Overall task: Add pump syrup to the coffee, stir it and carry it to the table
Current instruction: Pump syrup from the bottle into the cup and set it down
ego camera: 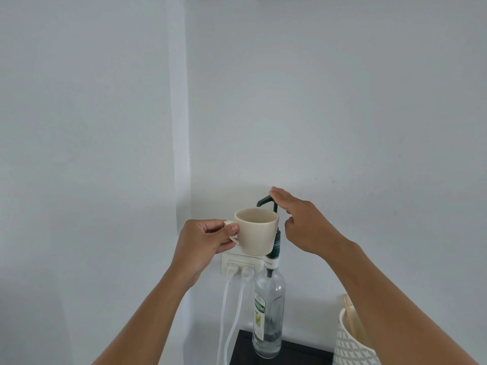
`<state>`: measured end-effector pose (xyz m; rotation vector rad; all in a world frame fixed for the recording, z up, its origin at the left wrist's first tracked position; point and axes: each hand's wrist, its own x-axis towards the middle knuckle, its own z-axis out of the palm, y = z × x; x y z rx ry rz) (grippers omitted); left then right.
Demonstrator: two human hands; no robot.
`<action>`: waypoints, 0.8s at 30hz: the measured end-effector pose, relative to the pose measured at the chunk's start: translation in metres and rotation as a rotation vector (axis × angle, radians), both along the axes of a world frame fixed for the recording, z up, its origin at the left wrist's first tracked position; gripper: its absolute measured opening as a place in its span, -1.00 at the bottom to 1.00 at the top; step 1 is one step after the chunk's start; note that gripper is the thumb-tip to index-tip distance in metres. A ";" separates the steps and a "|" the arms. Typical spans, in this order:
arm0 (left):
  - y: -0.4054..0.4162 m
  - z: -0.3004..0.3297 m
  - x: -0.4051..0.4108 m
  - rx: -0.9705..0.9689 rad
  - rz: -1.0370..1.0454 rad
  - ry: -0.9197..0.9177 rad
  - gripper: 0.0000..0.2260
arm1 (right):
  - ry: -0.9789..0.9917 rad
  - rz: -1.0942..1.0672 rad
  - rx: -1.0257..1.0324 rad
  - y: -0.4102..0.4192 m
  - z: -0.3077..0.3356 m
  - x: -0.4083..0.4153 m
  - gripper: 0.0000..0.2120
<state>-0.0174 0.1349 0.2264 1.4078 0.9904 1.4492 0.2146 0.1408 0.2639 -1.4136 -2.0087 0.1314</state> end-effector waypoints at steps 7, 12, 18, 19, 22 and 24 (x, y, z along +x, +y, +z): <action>0.003 0.002 -0.004 0.003 0.000 0.006 -0.90 | 0.060 0.002 0.030 -0.005 -0.005 -0.007 -0.21; 0.002 0.002 -0.006 0.004 -0.005 0.013 -0.88 | 0.059 -0.009 0.024 -0.007 -0.005 -0.006 -0.22; -0.002 0.000 -0.006 0.009 0.000 0.014 -0.89 | 0.100 0.008 0.010 -0.006 -0.002 -0.005 -0.21; -0.003 0.000 -0.007 0.011 0.004 0.017 -0.90 | 0.130 0.011 0.024 -0.008 -0.003 -0.006 -0.21; -0.004 -0.003 -0.008 0.020 0.013 0.029 -0.91 | 0.357 -0.021 0.118 -0.018 -0.008 -0.008 -0.27; -0.006 -0.007 -0.009 0.020 0.009 0.032 -0.90 | 0.551 -0.076 0.139 -0.028 -0.014 -0.008 -0.40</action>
